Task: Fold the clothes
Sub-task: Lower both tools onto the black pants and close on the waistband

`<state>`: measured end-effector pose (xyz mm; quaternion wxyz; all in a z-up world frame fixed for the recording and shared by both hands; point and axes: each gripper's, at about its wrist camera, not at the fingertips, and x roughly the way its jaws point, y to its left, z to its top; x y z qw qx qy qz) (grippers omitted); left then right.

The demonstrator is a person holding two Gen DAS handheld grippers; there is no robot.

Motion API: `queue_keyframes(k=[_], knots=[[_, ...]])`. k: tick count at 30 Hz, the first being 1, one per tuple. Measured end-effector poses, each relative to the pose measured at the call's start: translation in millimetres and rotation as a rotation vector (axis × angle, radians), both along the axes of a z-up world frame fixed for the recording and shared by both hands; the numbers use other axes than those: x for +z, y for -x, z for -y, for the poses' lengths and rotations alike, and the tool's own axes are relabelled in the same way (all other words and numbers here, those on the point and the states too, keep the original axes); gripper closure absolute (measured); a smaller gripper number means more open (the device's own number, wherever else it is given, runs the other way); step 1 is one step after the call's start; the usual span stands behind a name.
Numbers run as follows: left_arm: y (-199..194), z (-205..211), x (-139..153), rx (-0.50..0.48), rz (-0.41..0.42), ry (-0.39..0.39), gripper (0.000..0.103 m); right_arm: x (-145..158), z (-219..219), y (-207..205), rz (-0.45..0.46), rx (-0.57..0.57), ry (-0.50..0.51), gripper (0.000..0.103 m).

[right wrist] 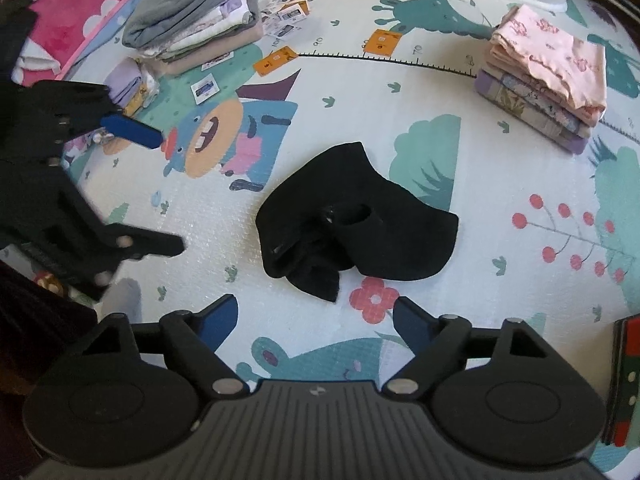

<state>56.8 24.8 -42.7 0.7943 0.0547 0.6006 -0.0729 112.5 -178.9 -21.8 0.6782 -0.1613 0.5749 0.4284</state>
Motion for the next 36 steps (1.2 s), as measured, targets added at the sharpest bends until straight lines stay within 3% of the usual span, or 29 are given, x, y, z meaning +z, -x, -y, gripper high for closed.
queue_keyframes(k=[7,13,20,34,36], knots=[[-21.5,-15.6,-20.7,-0.045,0.031,0.005,0.001,-23.6,-1.4,-19.8,-0.020,-0.028,0.016,0.019],[-33.8,-28.2,-39.0,-0.091,0.080,0.064,0.002,-59.4,2.3,-56.4,-0.050,-0.080,0.022,0.031],[-50.9,-47.0,-71.3,-0.065,0.076,0.115,0.014,-108.2,7.8,-97.4,-0.053,-0.126,0.005,0.031],[-84.6,-74.1,-129.3,-0.020,0.086,0.198,0.015,-176.8,11.2,-129.2,-0.050,-0.198,-0.068,0.031],[-90.7,-78.2,-135.8,-0.013,0.086,0.209,0.023,-183.1,11.6,-133.4,-0.045,-0.214,-0.081,0.031]])
